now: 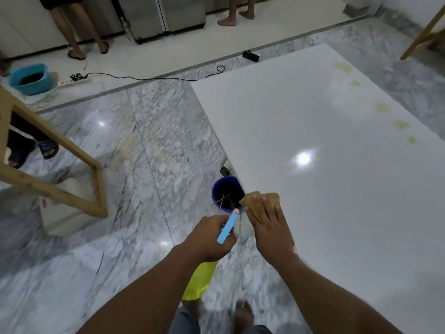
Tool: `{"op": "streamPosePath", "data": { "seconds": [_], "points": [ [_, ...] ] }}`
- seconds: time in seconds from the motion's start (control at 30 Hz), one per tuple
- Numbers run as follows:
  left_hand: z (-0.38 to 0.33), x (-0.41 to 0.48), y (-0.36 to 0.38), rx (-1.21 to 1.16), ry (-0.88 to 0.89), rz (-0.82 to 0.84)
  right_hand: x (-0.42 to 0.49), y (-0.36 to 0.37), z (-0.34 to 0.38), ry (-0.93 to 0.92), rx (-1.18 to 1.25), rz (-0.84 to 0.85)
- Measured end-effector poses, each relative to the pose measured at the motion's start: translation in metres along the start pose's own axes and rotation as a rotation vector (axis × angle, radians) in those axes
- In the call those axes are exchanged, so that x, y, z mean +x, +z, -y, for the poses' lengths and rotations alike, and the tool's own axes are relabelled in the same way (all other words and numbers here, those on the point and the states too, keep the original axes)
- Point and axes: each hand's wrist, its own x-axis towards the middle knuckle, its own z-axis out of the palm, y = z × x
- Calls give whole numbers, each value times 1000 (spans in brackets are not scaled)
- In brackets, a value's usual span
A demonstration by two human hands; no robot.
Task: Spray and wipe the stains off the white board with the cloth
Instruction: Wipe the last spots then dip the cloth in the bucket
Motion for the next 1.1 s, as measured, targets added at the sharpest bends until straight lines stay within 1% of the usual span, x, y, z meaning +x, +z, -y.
{"op": "streamPosePath", "data": {
  "seconds": [0.1, 0.37, 0.5, 0.6, 0.67, 0.77, 0.83, 0.97, 1.03, 1.1],
  "points": [
    [-11, -28, 26, 23, -2, 24, -56, -1, -4, 4, 3, 43],
    [-30, -95, 79, 170, 119, 53, -173, -5, -9, 26, 27, 19],
    [-31, -140, 109, 167, 168, 58, -231, -3, -9, 34, -32, 14],
    [-27, -184, 136, 118, 185, 69, -289, -4, -10, 54, -66, -5],
    [-23, -217, 160, 103, 190, 98, -333, -9, -9, 67, -77, -32],
    [-16, -260, 199, 115, 200, 153, -401, -15, -8, 98, -71, -15],
    [-16, -287, 226, 135, 197, 197, -452, -17, -8, 120, -80, 18],
    [-23, -326, 275, 172, 217, 240, -546, -21, -11, 163, -83, 142],
    [-34, -343, 303, 200, 224, 251, -585, -23, -12, 154, -93, 87],
    [-47, -359, 333, 215, 224, 256, -619, -29, -13, 156, -73, 69]
  ]
}}
